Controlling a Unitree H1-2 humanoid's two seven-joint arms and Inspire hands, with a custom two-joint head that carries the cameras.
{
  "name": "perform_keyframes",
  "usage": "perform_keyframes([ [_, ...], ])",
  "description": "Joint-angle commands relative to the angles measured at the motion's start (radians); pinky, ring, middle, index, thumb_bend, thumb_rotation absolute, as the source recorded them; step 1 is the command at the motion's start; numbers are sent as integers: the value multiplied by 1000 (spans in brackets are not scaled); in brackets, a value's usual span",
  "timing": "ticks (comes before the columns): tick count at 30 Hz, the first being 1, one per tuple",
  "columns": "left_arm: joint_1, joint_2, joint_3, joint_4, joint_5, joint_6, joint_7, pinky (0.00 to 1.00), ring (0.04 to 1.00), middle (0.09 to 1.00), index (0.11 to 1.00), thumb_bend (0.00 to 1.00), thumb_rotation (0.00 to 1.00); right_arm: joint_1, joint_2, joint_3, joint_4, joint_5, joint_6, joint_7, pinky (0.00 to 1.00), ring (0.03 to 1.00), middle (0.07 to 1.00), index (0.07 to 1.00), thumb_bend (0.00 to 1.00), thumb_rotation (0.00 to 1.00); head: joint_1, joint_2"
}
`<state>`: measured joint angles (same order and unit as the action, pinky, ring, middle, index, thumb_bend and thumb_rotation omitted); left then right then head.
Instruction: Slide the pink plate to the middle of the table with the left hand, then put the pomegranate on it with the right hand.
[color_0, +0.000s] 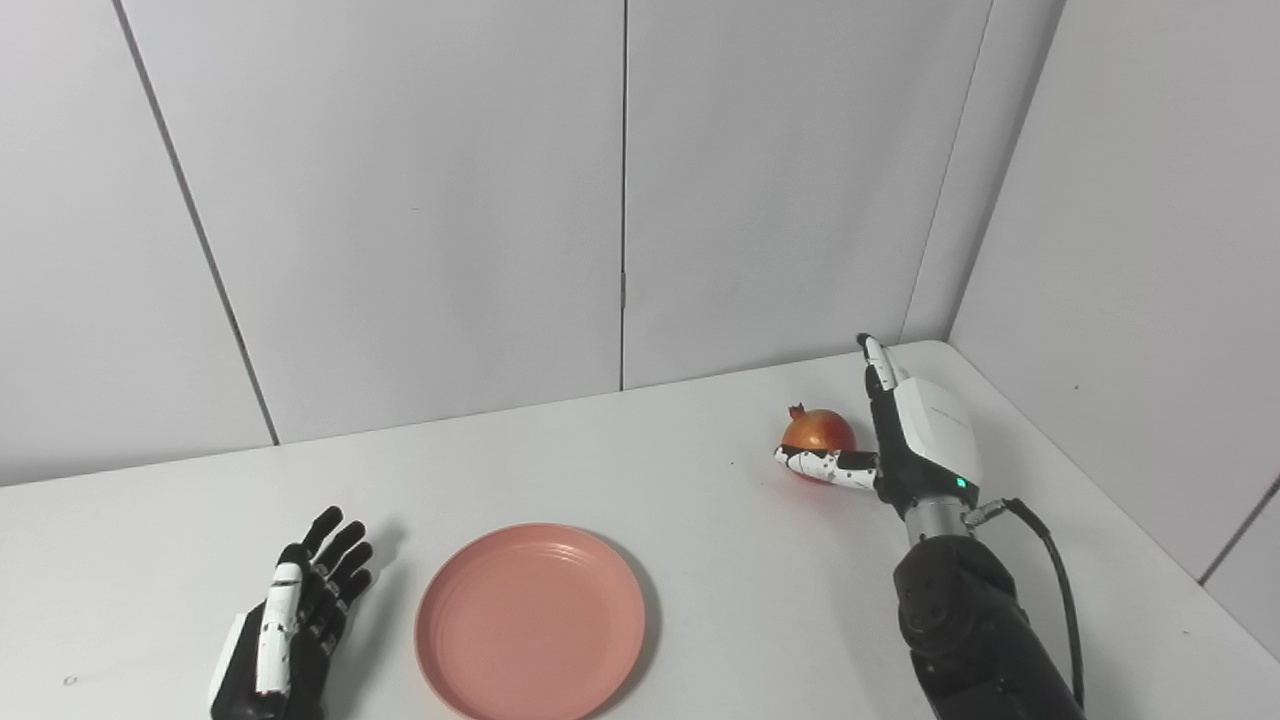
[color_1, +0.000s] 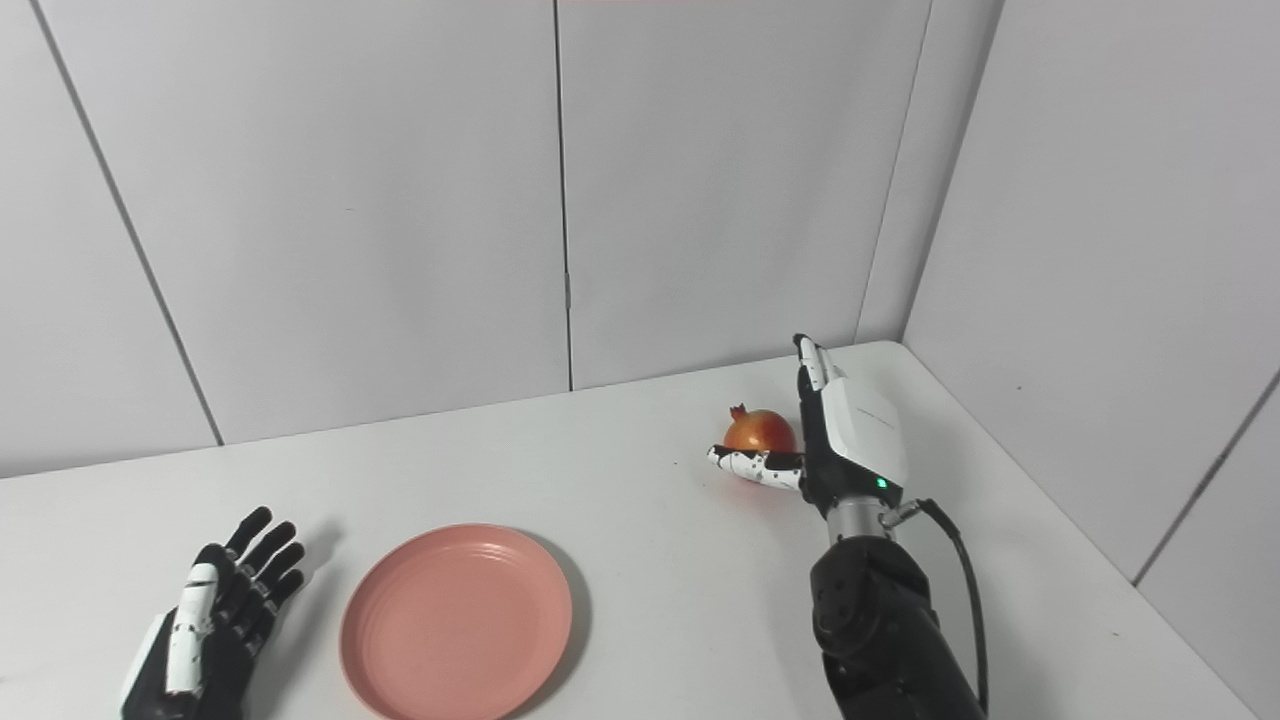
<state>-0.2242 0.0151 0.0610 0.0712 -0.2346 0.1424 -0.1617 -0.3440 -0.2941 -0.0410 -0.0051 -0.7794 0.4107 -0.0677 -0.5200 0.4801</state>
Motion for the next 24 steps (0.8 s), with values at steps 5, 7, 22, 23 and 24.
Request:
perform_keyframes([
  [5, 3, 4, -4, -18, 2, 5, 8, 939, 906, 895, 875, 344, 1000, -61, -39, 8, 18, 8, 19, -5, 832, 924, 950, 957, 969, 460, -1, 7],
  [7, 2, 5, -3, -16, -1, 2, 5, 937, 904, 892, 872, 344, 1000, -67, -40, 10, 27, 13, 22, -5, 825, 923, 949, 955, 967, 453, -1, 8],
  [22, 3, 6, 1, -16, -12, 9, 0, 933, 904, 891, 870, 346, 1000, -121, -39, 14, 149, 111, -3, -20, 751, 871, 922, 924, 973, 418, 2, 22],
  [23, 3, 6, 1, -19, -13, 13, 1, 934, 905, 892, 870, 347, 1000, -124, -38, 14, 154, 116, -3, -21, 749, 870, 921, 923, 972, 414, 2, 22],
  [24, 3, 6, 1, -21, -12, 14, 1, 936, 906, 894, 873, 347, 1000, -127, -38, 14, 159, 120, -2, -22, 742, 866, 918, 922, 972, 404, 1, 23],
])
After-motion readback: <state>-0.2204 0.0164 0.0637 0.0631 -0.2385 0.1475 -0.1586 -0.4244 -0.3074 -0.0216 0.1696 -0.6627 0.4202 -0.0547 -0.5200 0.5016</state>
